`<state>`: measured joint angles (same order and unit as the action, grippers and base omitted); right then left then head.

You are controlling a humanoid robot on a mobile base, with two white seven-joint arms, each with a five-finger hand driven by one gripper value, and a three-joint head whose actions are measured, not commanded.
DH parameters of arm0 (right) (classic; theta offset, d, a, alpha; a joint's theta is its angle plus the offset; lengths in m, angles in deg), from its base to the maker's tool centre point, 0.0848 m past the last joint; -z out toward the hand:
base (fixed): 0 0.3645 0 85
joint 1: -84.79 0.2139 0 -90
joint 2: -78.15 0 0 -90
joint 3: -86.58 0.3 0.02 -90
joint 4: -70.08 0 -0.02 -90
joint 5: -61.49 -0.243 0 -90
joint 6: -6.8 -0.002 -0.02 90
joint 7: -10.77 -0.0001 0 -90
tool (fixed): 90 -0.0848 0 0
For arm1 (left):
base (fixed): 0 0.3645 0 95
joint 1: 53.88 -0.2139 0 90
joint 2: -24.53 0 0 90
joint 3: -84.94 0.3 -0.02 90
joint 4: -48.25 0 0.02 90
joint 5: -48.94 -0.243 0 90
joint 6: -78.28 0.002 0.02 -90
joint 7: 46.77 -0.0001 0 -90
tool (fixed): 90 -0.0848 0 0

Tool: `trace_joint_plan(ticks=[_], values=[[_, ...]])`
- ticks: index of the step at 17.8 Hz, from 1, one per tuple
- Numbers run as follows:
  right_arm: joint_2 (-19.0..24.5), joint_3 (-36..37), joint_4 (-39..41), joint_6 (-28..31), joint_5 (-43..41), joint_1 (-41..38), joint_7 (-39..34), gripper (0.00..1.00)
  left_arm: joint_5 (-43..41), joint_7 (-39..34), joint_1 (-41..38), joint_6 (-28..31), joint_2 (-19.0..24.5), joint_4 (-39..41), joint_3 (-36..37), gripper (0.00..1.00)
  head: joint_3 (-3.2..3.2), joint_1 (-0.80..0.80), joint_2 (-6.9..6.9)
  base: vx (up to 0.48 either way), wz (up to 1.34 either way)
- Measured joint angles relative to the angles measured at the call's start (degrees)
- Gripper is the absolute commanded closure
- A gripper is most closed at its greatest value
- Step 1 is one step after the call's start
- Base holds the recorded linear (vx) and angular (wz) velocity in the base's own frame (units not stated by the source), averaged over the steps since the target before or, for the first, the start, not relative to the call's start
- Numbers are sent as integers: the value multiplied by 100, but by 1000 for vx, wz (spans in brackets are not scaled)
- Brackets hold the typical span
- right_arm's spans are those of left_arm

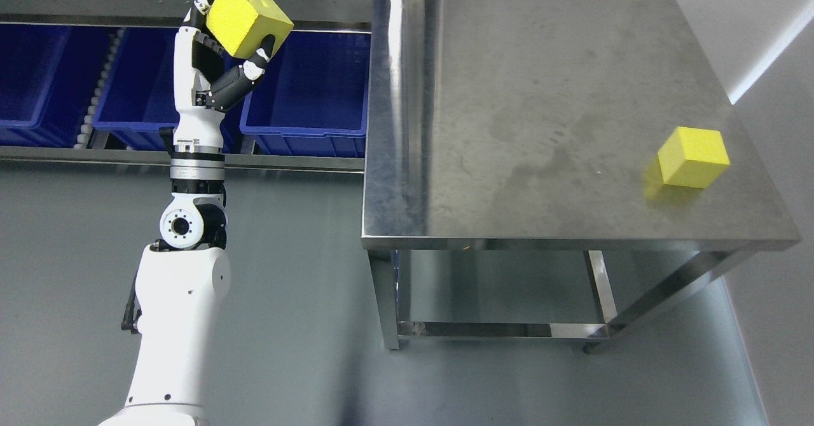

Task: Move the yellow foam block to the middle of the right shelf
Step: 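Lift the yellow cube up off the table with the left hand, then hold the cube raised in the left hand while turning toward the blue bins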

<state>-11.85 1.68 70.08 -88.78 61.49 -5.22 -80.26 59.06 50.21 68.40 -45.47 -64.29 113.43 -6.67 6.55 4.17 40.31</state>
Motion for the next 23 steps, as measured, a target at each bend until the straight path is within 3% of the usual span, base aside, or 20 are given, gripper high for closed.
trace_joint_plan(ticks=[10,23], values=[[0,0,0,0,0,2,0,0,83,-115,-609,35,-72,713,-182,68,0,0,0,45,785],[0,0,0,0,0,2,0,0,91,-56,-830,55,-106,1225,-317,69,0,0,-1,103,839]])
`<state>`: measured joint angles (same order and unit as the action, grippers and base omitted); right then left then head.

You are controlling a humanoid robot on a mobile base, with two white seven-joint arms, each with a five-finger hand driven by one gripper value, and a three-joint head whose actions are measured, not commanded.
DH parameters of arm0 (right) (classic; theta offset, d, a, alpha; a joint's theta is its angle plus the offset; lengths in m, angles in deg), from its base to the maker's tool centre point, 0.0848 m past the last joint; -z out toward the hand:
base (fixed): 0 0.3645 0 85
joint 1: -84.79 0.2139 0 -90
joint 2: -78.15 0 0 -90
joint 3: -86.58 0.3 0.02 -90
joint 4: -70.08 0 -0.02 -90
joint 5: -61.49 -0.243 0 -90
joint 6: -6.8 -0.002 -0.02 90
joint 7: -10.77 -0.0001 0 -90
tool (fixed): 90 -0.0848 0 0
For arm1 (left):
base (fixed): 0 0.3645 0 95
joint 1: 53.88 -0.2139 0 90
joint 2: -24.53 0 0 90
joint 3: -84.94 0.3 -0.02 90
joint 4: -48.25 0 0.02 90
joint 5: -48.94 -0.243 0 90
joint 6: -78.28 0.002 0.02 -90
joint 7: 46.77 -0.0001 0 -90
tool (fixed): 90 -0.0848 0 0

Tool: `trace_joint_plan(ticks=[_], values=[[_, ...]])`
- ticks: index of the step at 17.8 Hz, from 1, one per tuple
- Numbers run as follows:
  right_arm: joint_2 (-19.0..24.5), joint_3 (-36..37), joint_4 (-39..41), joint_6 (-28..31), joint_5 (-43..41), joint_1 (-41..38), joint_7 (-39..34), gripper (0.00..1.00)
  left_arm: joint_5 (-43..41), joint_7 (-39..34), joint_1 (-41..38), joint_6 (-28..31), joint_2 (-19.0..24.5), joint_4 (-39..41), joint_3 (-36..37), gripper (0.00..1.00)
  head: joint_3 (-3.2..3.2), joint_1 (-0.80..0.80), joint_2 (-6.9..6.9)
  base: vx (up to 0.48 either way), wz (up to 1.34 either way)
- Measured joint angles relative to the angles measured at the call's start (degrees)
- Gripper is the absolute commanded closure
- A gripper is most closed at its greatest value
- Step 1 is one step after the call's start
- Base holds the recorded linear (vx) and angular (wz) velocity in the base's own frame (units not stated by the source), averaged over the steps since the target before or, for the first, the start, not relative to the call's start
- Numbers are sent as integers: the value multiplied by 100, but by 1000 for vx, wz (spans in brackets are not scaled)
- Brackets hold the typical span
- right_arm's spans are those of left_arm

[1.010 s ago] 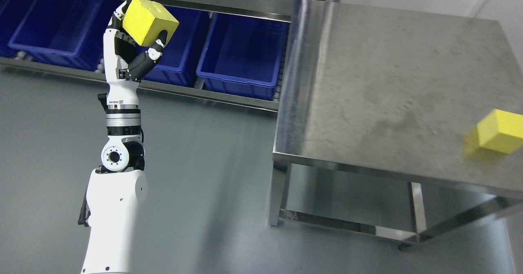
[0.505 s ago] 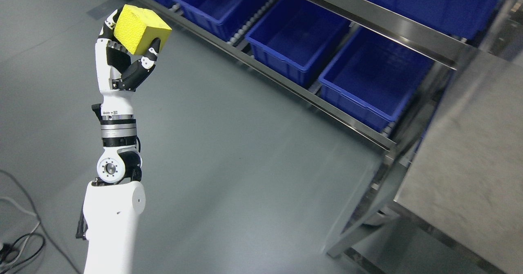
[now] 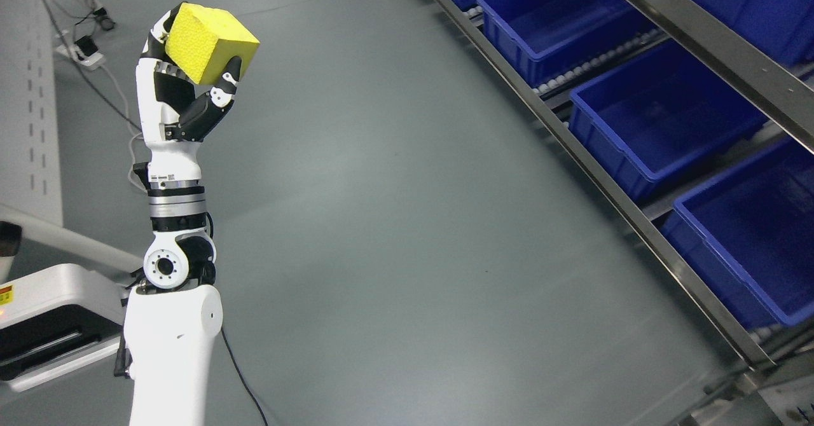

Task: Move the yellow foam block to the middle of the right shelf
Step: 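Hold the cube raised in the left hand while turning toward the blue bins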

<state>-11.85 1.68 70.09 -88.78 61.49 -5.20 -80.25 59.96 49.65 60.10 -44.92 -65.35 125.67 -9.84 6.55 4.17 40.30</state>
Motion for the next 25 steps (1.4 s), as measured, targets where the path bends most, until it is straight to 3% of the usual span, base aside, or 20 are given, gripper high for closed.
trace_joint_plan(ticks=[11,25], values=[[0,0,0,0,0,0,0,0,-11,7,-30,218,-7,147,158,70,0,0,0,134,425],[0,0,0,0,0,-2,0,0,-21,8,-117,285,-11,201,398,70,0,0,0,291,21]])
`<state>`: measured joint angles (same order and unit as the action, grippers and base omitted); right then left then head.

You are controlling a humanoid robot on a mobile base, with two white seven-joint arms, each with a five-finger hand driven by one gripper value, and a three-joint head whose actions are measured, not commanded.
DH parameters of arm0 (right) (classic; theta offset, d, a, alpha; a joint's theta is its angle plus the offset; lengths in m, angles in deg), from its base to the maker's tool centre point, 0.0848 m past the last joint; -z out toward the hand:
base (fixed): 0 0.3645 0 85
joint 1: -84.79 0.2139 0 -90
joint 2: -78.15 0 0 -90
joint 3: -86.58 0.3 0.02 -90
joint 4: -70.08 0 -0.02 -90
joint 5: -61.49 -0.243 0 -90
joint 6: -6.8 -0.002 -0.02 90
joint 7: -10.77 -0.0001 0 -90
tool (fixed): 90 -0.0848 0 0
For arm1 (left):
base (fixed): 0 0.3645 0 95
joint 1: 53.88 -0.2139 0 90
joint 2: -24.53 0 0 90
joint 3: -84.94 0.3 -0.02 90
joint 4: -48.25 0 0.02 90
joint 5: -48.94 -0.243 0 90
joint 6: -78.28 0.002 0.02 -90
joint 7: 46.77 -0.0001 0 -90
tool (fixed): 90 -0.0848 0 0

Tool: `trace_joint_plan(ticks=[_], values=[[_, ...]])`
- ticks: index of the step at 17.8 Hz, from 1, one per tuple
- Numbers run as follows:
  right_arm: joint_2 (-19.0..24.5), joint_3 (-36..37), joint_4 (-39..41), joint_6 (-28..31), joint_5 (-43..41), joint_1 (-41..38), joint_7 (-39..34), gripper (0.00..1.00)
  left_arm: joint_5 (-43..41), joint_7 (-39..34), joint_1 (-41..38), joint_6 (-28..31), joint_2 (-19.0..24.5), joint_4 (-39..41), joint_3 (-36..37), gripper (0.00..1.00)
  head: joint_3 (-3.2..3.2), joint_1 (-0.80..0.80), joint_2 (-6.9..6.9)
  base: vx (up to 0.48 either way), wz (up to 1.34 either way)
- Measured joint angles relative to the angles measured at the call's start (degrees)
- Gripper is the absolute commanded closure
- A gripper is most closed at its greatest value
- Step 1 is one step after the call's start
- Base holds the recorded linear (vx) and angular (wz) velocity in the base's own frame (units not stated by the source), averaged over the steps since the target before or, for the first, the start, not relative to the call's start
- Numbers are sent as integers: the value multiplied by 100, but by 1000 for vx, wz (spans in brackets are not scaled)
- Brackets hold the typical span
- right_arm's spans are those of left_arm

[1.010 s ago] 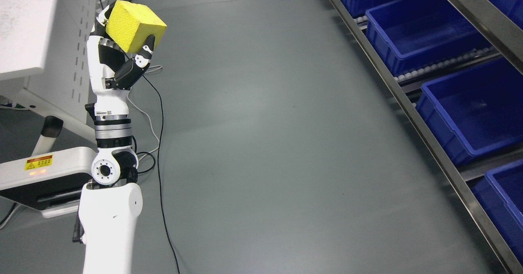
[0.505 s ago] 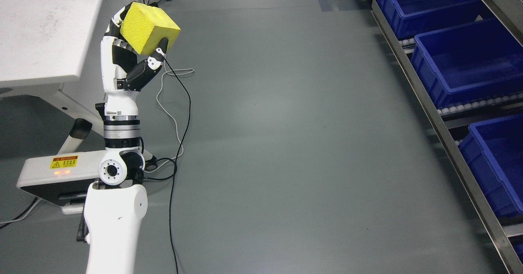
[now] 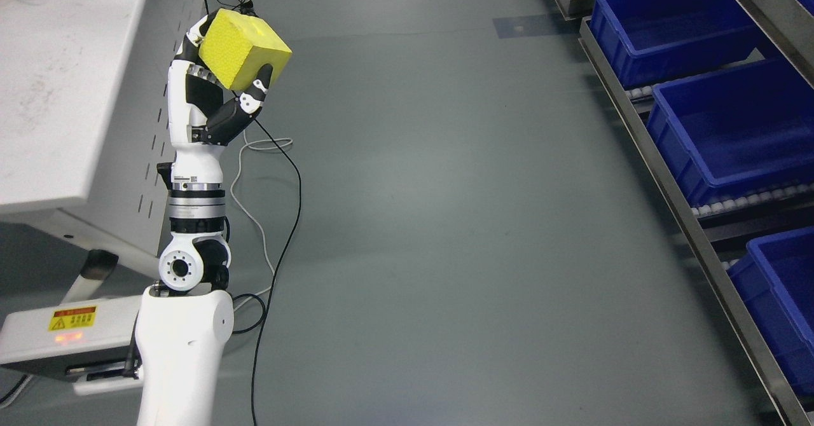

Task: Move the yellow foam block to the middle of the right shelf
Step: 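Hold the cube raised in the left hand while turning toward the blue bins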

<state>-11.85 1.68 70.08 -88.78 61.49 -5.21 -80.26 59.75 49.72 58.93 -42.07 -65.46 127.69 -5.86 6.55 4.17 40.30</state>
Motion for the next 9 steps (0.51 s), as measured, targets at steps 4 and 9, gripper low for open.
trace_joint_plan(ticks=[4,9], values=[[0,0,0,0,0,0,0,0,0,0,-17,1,0,7,26,70,0,0,0,387,-48],[0,0,0,0,0,1,0,0,0,6,-26,1,-1,12,48,70,0,0,0,441,-21]])
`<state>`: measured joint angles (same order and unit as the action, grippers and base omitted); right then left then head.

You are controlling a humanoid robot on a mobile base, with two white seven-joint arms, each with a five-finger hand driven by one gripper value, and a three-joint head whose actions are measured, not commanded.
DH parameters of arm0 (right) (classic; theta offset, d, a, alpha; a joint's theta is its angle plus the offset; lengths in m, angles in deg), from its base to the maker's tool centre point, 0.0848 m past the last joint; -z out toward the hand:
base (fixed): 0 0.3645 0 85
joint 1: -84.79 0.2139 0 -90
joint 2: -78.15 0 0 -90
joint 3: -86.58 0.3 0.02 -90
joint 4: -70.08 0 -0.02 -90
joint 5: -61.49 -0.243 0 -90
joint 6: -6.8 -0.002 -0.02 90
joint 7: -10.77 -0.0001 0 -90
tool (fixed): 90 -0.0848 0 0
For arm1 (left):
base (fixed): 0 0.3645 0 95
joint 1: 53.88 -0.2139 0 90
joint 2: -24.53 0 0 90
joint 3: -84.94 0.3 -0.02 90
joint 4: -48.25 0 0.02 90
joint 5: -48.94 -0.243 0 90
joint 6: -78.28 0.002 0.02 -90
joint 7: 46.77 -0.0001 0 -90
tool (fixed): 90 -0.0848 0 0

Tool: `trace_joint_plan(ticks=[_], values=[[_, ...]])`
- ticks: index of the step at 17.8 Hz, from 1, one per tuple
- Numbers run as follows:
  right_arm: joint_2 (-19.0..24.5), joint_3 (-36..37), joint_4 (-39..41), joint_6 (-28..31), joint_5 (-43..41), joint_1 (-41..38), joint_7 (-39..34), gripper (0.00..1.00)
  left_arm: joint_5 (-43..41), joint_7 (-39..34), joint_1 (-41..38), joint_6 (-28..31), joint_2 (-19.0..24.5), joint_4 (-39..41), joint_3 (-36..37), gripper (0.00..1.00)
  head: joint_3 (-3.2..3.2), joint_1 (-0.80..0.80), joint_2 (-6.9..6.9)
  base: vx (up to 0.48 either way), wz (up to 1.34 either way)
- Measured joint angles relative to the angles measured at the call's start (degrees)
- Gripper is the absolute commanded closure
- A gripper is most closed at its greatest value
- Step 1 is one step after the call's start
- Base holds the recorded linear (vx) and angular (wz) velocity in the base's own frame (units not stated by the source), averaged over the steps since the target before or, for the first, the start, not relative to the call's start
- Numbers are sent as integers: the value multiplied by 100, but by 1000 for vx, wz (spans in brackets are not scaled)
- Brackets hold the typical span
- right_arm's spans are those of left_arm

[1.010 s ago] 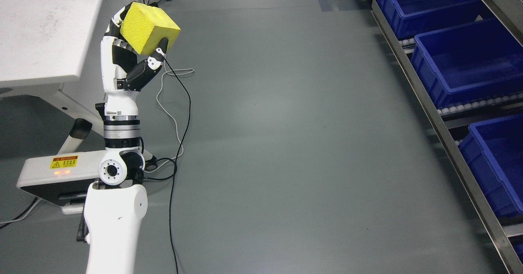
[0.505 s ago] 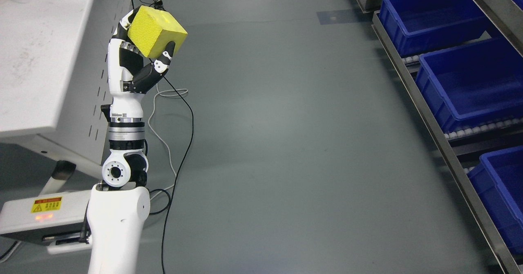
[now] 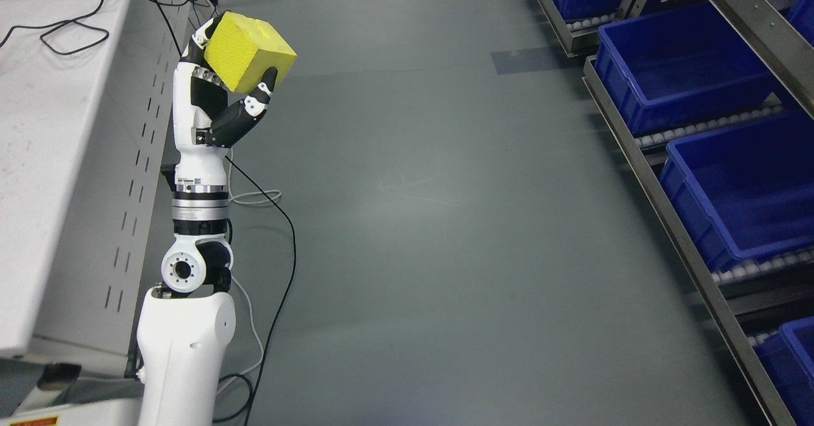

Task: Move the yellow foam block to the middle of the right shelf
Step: 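Hold the cube raised in the left hand while turning toward the blue bins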

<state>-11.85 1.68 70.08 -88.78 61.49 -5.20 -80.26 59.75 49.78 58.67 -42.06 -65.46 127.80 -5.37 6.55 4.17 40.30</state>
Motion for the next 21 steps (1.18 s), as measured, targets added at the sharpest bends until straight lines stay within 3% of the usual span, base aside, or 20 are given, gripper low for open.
trace_joint_plan(ticks=[7,21], values=[[0,0,0,0,0,1,0,0,0,60,-10,0,0,4,16,70,0,0,0,375,-247],[0,0,0,0,0,-1,0,0,0,308,-15,17,0,21,246,69,0,0,0,259,-727]])
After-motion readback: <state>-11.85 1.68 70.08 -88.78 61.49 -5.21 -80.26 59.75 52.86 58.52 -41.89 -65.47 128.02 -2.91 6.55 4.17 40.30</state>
